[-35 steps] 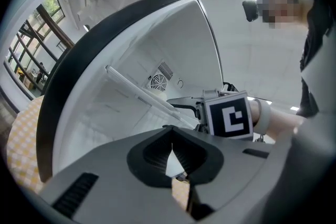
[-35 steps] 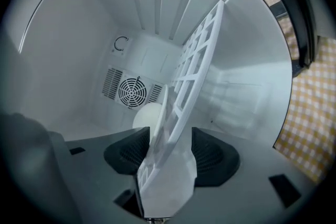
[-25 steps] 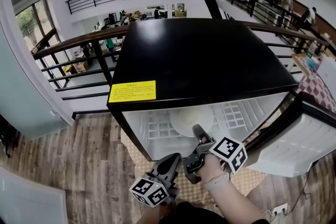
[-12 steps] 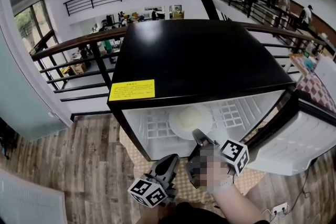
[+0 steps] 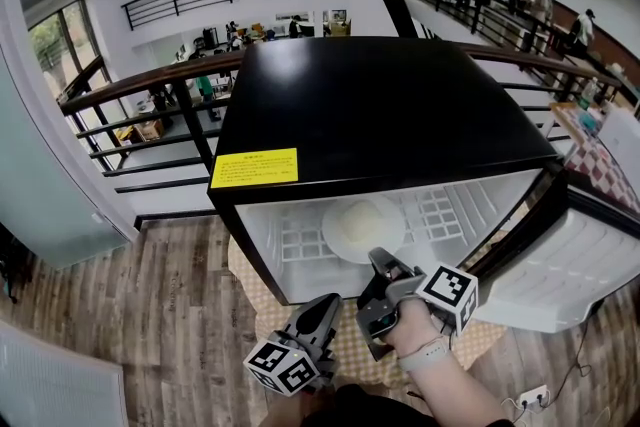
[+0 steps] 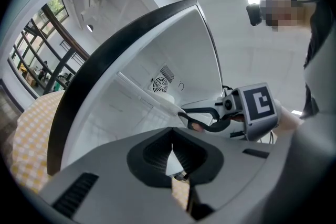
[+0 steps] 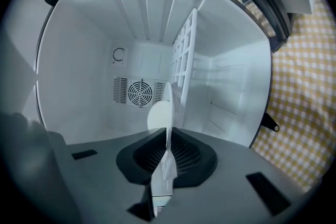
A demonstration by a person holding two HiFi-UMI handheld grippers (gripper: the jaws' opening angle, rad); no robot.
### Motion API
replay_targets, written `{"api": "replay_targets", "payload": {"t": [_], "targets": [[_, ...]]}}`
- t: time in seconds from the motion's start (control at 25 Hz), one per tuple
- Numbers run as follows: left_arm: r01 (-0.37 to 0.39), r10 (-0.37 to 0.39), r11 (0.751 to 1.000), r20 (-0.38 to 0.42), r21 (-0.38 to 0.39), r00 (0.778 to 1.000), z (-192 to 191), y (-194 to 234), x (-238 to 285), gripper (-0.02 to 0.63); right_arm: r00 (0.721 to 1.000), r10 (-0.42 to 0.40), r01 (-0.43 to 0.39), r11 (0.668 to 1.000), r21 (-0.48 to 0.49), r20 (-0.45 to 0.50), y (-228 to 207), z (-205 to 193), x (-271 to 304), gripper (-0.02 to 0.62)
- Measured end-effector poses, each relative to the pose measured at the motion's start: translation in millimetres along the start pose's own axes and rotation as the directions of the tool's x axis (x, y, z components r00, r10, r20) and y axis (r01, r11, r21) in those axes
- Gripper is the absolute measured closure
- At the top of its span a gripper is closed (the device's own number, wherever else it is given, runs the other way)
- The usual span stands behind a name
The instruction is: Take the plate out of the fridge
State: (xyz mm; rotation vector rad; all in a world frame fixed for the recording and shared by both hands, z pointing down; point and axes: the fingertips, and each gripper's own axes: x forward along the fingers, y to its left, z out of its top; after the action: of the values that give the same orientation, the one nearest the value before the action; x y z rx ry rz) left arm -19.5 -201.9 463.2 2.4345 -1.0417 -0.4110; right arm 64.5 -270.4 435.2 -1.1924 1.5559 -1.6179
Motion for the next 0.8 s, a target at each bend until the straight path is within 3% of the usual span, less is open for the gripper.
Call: {"api": "replay_targets", "payload": {"t": [0.48, 0.8], "targets": [[0.016, -0.016, 1.000, 0.001, -0.005, 1.000, -2.5, -5.3, -0.4, 0.598, 1.000, 0.009, -0.009, 0.999, 0.048, -0.009, -2.2, -16.3, -17.5, 0.550], [0.010, -0.010, 1.000, -0.002, -0.007, 1.000, -1.1, -5.5, -4.0, 0.598, 1.000, 0.027, -0.027, 1.000, -0.016, 0.003, -3.3, -8.0, -14.9, 0.545]]}}
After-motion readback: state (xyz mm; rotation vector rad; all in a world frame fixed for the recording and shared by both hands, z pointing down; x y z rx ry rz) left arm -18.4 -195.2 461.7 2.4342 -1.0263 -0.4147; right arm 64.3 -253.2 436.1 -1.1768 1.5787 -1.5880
